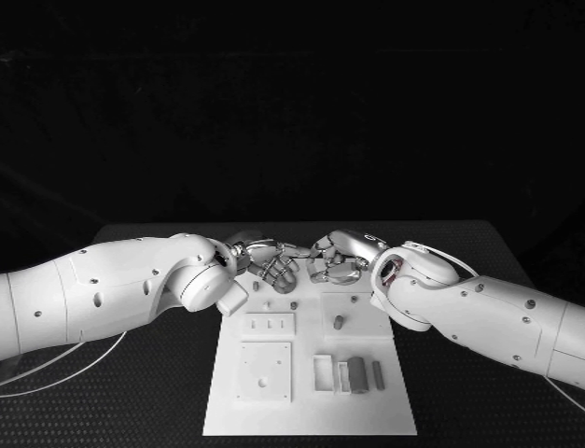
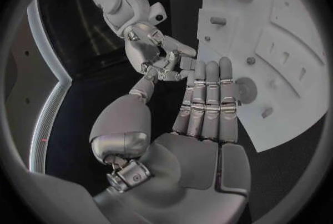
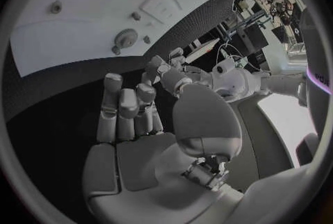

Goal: Assemble the parts on the task board

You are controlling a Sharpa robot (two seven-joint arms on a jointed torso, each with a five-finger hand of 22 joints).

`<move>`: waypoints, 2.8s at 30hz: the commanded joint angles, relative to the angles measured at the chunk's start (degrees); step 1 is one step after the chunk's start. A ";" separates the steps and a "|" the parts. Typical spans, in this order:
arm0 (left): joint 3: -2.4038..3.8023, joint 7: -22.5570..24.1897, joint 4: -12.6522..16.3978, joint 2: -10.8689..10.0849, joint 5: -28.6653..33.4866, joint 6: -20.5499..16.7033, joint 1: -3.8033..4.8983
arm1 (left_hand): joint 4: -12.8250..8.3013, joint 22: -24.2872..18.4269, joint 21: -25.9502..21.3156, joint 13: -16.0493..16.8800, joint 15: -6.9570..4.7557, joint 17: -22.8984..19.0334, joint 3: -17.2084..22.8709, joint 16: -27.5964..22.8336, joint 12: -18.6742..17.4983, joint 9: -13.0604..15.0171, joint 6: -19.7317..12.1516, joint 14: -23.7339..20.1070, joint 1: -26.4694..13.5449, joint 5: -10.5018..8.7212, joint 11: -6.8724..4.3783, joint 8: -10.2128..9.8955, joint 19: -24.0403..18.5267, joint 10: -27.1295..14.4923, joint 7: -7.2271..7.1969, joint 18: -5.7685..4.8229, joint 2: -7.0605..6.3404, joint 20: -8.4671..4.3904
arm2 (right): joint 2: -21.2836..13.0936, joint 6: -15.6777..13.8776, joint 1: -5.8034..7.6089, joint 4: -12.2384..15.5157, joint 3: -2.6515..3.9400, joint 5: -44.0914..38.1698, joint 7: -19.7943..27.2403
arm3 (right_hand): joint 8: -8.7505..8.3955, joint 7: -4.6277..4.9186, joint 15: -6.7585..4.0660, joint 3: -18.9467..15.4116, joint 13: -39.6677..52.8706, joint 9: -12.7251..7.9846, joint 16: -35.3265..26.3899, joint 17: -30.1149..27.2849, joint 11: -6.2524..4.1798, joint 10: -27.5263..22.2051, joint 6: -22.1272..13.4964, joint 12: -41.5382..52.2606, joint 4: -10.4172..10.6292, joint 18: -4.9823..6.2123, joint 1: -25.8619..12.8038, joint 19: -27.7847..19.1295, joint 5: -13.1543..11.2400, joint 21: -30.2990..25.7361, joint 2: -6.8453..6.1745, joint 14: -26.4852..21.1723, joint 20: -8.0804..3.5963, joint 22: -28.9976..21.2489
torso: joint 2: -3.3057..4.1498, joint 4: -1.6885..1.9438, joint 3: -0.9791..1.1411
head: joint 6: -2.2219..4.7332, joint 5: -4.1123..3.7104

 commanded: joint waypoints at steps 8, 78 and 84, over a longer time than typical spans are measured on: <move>-0.03 -3.90 0.69 0.37 -2.76 1.51 0.01 | -0.56 0.43 0.48 0.83 -0.46 0.20 -0.60 0.59 0.83 0.25 0.63 -0.08 -0.50 -0.18 -0.32 0.06 0.21 -0.23 -0.22 0.74 1.15 -0.41 | 0.20 0.36 -0.02 1.45 0.03 -1.44 -1.34 | -0.04 2.32 -0.10 0.13 -0.02 0.37 0.30 -0.05 0.13 0.45 6.70 0.24 0.10 0.32 0.39 0.43 0.18 0.24 -0.23 0.28 0.08 1.06 | 0.07 0.12 -0.01 | -0.31 -0.16; -0.02 -4.18 1.39 0.81 -0.65 -0.15 0.02 | -5.34 3.51 0.84 4.42 -1.09 0.14 6.53 2.99 2.03 1.58 3.23 1.04 8.88 -0.18 -1.06 0.12 1.50 1.01 -1.04 0.21 6.79 -0.95 | 2.86 2.02 -0.02 2.47 0.03 -1.46 -1.95 | -0.26 2.18 -0.28 0.19 -0.05 0.31 0.34 -0.13 -0.01 0.77 7.04 0.26 0.08 0.32 0.24 0.68 0.18 0.41 -0.39 0.63 -0.10 0.99 | 0.10 0.09 0.01 | -1.36 -0.37; -0.02 -4.14 1.37 0.74 -0.65 -0.47 0.02 | -5.40 4.03 1.12 4.80 -1.34 0.32 7.73 3.54 2.36 1.86 4.03 1.63 9.68 -0.19 -1.39 0.46 1.77 1.81 -1.37 0.07 7.43 -1.13 | 2.91 2.35 -0.02 2.49 0.03 -1.46 -2.08 | -0.27 2.17 -0.29 0.20 -0.05 0.30 0.34 -0.13 -0.02 0.80 7.06 0.27 0.08 0.32 0.24 0.69 0.18 0.42 -0.39 0.66 -0.11 0.99 | 0.11 0.05 0.03 | -1.46 -0.30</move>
